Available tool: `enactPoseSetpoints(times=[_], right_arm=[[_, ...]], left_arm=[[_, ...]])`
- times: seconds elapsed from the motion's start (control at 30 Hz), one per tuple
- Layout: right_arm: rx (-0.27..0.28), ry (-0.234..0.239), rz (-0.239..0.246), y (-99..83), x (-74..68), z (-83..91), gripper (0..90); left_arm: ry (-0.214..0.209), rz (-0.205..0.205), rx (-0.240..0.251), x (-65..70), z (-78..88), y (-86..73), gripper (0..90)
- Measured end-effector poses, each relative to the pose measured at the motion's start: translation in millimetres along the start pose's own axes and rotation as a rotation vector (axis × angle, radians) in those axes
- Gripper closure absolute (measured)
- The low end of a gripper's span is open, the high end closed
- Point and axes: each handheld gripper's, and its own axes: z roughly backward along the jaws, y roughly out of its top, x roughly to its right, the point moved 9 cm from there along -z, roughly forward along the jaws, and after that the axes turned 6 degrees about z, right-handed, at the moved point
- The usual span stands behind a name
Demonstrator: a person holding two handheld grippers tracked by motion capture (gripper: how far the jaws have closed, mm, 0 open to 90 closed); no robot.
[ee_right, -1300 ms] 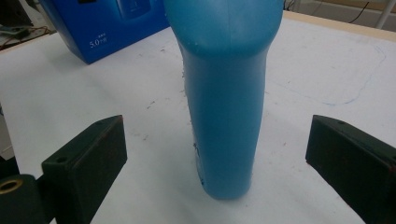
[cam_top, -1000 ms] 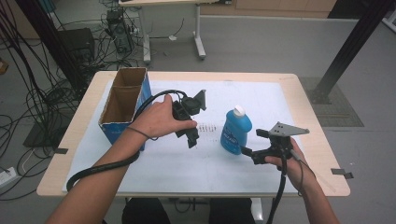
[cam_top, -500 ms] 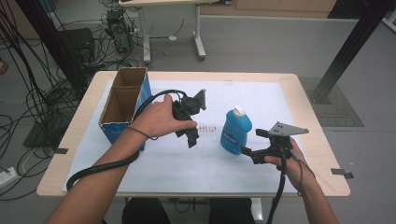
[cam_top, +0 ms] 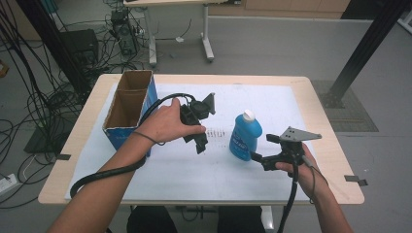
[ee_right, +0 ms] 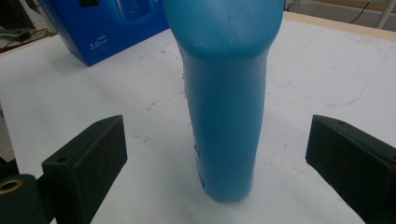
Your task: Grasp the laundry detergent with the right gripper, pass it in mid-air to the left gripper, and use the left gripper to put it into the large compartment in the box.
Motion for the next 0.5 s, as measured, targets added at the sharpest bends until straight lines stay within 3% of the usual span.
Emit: enactPoseSetpoints(times=[0.5], right_arm=[[0.008,0.002,-0.004,-0.7,0.3,1.3,5.3]], left_arm=[[0.0,-0.001,-0.003,1.6,-1.0,1.3,6.7]])
